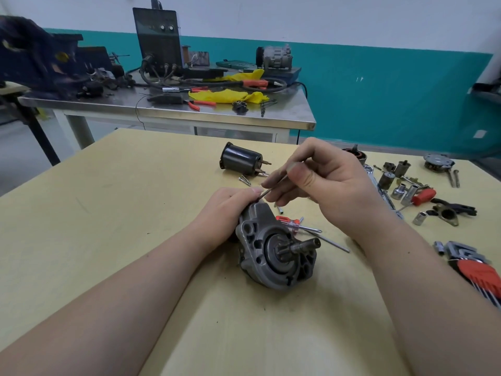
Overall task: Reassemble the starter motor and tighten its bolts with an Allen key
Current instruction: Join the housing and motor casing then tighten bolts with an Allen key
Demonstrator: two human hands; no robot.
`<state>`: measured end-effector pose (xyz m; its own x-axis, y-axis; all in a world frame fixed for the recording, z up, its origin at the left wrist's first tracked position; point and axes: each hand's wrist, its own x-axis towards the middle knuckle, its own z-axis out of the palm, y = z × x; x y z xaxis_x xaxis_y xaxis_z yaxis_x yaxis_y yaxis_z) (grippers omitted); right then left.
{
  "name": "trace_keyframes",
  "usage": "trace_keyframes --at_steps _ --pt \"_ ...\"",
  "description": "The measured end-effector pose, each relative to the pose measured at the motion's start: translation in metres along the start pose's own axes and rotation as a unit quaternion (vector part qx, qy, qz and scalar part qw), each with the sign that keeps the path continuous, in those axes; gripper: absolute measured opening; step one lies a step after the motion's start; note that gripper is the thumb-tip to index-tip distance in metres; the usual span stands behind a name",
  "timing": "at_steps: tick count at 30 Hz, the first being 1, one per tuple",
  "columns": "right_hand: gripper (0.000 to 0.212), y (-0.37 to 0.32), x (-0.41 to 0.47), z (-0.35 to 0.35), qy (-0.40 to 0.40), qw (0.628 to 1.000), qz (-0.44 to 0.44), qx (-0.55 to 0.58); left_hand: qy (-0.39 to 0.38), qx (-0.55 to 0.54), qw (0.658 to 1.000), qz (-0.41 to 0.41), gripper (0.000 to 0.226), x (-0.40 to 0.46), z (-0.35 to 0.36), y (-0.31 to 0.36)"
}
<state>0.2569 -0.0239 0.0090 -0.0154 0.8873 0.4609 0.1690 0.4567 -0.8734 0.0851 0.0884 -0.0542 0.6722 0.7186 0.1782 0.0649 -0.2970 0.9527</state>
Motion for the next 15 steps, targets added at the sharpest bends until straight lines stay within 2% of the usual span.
trace_keyframes --at_steps 3,6,15 --pt "0.01 -0.002 0.001 0.002 -0.004 1.0 -0.009 0.003 -0.023 -0.006 1.0 0.003 0.046 0.002 -0.002 0.001" --pt "0.015 0.0 0.0 0.007 0.024 0.999 -0.026 0.007 -0.033 -0.016 0.999 -0.001 0.049 0.003 -0.003 -0.001" --pt "0.012 0.006 -0.008 0.015 0.078 0.996 -0.04 0.007 -0.001 -0.009 1.0 -0.005 0.048 0.002 -0.001 -0.005"
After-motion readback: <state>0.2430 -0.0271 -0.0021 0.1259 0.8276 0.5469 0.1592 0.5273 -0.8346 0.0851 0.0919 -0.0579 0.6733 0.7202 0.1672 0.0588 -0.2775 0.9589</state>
